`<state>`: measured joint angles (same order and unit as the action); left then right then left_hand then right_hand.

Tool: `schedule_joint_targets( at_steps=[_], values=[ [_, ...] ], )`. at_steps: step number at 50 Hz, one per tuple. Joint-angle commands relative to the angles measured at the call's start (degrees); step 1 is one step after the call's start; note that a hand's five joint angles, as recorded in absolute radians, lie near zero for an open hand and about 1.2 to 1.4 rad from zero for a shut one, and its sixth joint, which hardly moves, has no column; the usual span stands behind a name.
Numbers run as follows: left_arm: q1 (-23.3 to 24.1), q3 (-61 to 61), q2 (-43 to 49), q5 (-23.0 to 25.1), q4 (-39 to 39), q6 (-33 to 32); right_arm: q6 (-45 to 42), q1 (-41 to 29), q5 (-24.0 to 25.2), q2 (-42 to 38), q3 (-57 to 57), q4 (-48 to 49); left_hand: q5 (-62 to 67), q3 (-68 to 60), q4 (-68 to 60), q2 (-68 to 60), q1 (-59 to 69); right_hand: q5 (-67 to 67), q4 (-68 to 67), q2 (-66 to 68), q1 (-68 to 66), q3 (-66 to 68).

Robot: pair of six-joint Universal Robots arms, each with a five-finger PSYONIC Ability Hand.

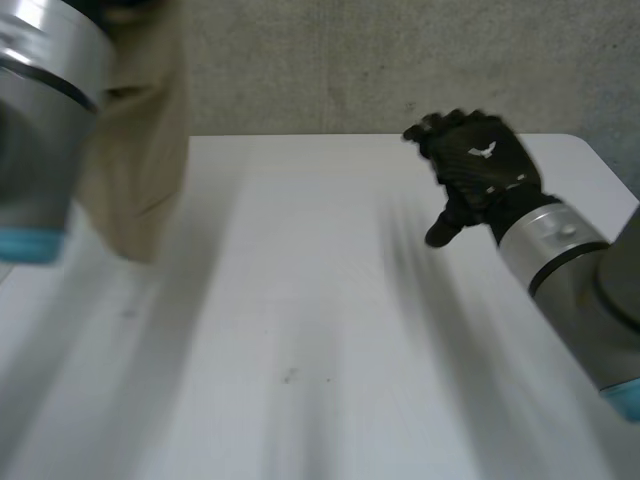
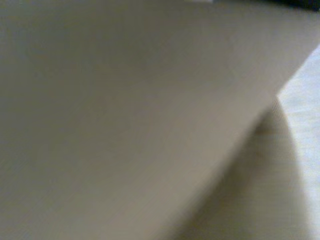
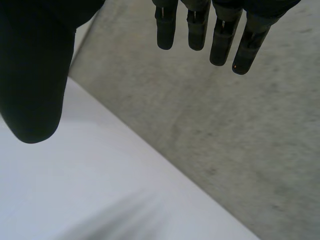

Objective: Fold the shorts.

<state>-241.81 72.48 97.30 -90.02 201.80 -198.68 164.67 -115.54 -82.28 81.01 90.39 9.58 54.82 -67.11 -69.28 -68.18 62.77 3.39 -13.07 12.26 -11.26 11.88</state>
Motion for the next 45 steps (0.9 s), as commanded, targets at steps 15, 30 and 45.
schedule_joint_targets(
  at_steps=[15, 30, 45],
  values=[
    [26.3, 23.5, 15.73, 10.3, -0.79, -2.41, -0.76, 5.77, 0.81, 1.88, -0.3, -0.26, -43.33, 45.63, 47.8, 46.69, -41.28, -3.39, 3.07, -2.26, 1.26, -1.88],
    [14.71, 23.32, -1.06, -4.98, -8.43, -3.21, -8.82, 5.15, 5.72, -3.75, -3.38, -11.75, -43.0, 45.29, 47.46, 46.36, -40.94, -3.39, 3.07, -2.26, 1.26, -1.88],
    [12.5, 26.49, 2.1, -6.49, -17.23, -0.66, -25.01, 8.32, 8.19, -2.35, 2.15, -21.45, -42.33, 44.62, 46.79, 45.69, -40.28, 0.56, -0.88, 1.69, -2.7, 2.07]
  ],
)
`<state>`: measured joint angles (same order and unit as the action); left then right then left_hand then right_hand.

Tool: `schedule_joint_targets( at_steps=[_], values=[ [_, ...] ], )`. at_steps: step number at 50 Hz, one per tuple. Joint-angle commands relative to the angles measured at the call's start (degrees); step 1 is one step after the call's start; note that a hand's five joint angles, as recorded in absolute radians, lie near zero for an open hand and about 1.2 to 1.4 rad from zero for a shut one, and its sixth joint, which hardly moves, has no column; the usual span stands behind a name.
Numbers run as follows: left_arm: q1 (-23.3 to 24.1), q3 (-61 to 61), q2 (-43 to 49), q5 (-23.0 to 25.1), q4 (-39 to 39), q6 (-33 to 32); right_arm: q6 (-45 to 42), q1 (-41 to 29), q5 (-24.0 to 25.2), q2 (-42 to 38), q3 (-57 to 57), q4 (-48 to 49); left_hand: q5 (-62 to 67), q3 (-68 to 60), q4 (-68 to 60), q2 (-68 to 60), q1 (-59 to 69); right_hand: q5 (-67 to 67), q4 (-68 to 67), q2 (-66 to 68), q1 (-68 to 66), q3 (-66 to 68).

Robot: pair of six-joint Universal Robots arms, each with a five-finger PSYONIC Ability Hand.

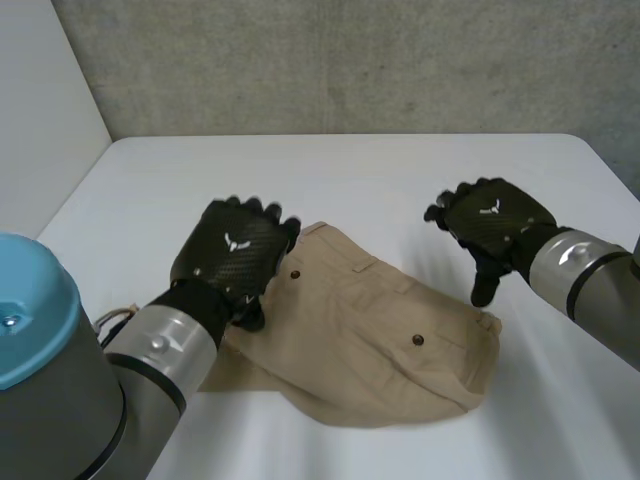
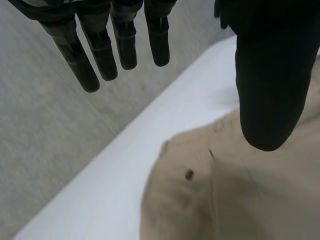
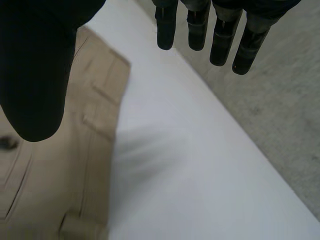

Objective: Fold the shorts.

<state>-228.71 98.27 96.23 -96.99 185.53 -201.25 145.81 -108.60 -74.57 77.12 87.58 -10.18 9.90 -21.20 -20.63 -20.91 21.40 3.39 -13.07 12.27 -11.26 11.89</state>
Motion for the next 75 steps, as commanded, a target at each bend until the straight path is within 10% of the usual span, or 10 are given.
schedule_joint_targets(
  at_steps=[1, 22, 26, 30, 35, 51, 59, 69, 75],
  values=[
    [-0.6, 0.61, 3.53, 0.57, -0.96, 2.26, -7.72, 1.55, 0.48, 1.97, 6.45, -1.51, 2.93, -1.63, -2.2, -1.92, 1.43, 0.56, -0.88, 1.68, -2.69, 2.06],
    [-0.33, -4.93, 17.77, 1.02, -1.22, 3.32, -17.66, 10.16, 7.51, -2.41, 20.26, 11.41, 9.14, -7.83, -8.4, -8.13, 7.63, 8.11, -8.44, 9.24, -10.25, 9.62],
    [-0.42, -5.37, 18.38, 1.02, -1.22, 3.4, -17.22, 10.07, 9.44, -4.52, 20.44, 14.22, 28.63, -27.32, -27.89, -27.62, 27.12, 23.56, -23.88, 24.68, -25.69, 25.06],
    [-0.59, -5.2, 18.03, 1.02, -1.22, 3.49, -16.17, 10.07, 11.9, -5.93, 20.17, 17.47, 53.68, -52.38, -52.94, -52.67, 52.17, 66.55, -66.87, 67.67, -68.68, 68.05],
    [-0.51, -5.2, 16.37, 1.02, -1.48, 3.58, -11.26, 10.25, 12.7, -5.76, 19.21, 18.18, 60.1, -58.8, -59.37, -59.09, 58.6, 66.61, -66.93, 67.73, -68.74, 68.11],
    [-0.6, -12.22, -19.66, 0.22, -3.15, 4.11, 9.46, 16.4, 12.79, 24.81, 2.02, 0.09, 60.1, -58.8, -59.37, -59.09, 58.6, 66.61, -66.93, 67.73, -68.74, 68.11],
    [-0.59, -16.18, -23.98, -0.83, -5.61, 6.91, 18.37, 16.58, 13.84, 26.32, -10.23, -5.89, 60.1, -58.8, -59.37, -59.09, 58.6, 66.61, -66.93, 67.73, -68.74, 68.11],
    [-5.68, -10.38, -13.71, -0.39, -5.44, 9.47, 15.31, 12.72, 13.58, 12.02, -11.81, -6.25, 60.1, -58.8, -59.37, -59.09, 58.6, 66.61, -66.93, 67.73, -68.74, 68.11],
    [-9.47, -12.83, 2.01, -0.13, -2.98, 11.84, 4.15, 5.33, 4.8, -4.86, -17.52, -6.95, 60.1, -58.8, -59.37, -59.09, 58.6, 66.61, -66.93, 67.73, -68.74, 68.11]
  ],
)
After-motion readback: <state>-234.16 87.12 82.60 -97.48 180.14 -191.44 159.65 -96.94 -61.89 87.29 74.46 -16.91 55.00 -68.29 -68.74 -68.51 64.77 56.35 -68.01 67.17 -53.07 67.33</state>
